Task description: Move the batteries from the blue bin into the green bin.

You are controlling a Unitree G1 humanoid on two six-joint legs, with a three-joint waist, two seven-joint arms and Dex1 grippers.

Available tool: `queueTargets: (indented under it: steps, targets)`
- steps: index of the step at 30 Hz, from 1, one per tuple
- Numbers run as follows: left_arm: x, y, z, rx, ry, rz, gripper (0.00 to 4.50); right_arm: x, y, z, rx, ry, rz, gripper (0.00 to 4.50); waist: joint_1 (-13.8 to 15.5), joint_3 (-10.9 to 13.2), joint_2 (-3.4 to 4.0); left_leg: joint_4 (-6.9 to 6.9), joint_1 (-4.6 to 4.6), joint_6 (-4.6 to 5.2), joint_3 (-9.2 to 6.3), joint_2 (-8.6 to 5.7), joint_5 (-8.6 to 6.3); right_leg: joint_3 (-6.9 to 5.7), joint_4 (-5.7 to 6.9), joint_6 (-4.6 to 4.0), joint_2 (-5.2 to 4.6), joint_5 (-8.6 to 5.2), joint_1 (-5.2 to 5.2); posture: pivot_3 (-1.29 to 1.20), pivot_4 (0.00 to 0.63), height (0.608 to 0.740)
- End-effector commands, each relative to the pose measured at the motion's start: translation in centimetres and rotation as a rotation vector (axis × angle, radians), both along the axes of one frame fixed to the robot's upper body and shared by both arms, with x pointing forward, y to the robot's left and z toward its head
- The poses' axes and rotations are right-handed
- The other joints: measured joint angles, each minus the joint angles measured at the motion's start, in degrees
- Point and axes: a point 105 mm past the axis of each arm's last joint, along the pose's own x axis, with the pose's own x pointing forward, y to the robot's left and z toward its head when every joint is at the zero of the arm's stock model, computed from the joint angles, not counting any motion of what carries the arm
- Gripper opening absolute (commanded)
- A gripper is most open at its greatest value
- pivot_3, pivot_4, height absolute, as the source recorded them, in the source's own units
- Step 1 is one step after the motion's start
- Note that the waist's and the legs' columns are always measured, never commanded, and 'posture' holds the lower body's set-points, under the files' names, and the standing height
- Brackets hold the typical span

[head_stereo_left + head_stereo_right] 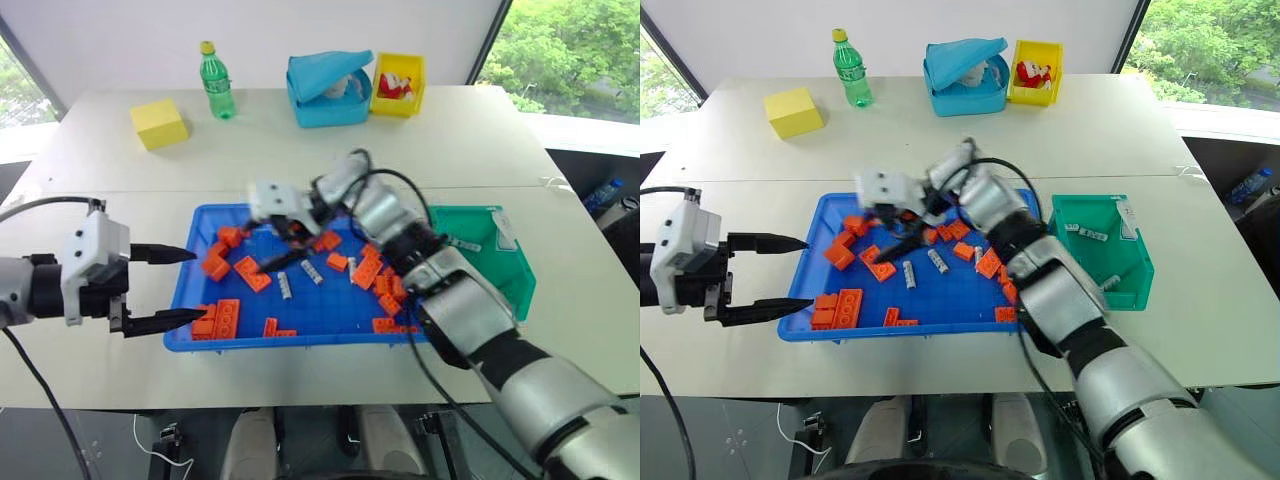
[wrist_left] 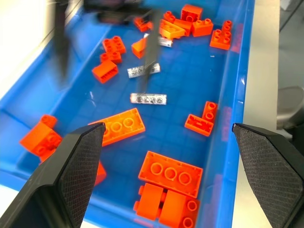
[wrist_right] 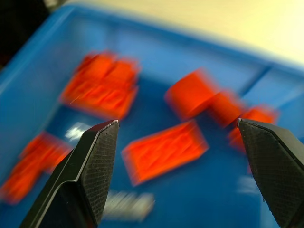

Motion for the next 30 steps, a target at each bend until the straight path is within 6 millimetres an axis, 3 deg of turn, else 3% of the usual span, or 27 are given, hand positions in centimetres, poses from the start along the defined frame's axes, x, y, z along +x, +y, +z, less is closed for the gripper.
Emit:
queueTargets:
  steps: [1, 13, 29, 30]
  targets:
    - [0.2, -0.2, 0.6, 0.012, -0.041, -0.022, 4.50, -1.9, -0.8, -0.3, -0.007, -0.004, 0.110, 4.08, -0.22, 0.01, 0.01, -0.01, 0.00, 0.00, -0.01, 0.00, 0.00, -0.01, 0.01, 0.00, 0.02, 0.00, -0.01, 0.00, 0.150, 0.736]
    - [0.9, -0.4, 1.4, 0.018, -0.067, -0.028, 4.50, -0.1, -0.1, -2.4, 0.052, 0.032, -0.058, 4.08, -0.25, 0.02, 0.02, 0.01, 0.04, 0.00, 0.01, 0.02, 0.00, 0.02, 0.15, -0.05, 0.06, -0.02, -0.10, 0.00, 0.150, 0.736]
    - [1.1, -0.7, 1.8, 0.016, -0.074, -0.033, 4.50, 0.1, -0.7, -5.5, -0.061, 0.062, -0.074, 4.08, -0.24, 0.02, 0.02, 0.01, 0.03, 0.00, 0.00, 0.02, 0.01, 0.02, 0.15, -0.05, 0.07, -0.02, -0.09, 0.00, 0.150, 0.736]
    - [1.1, -0.8, 1.8, 0.013, -0.072, -0.035, 4.50, 0.0, -0.8, -5.4, -0.062, 0.071, -0.070, 3.85, -0.22, 0.02, 0.01, 0.01, 0.04, 0.00, 0.00, 0.02, 0.01, 0.02, 0.15, -0.05, 0.07, -0.02, -0.08, 0.00, 0.150, 0.736]
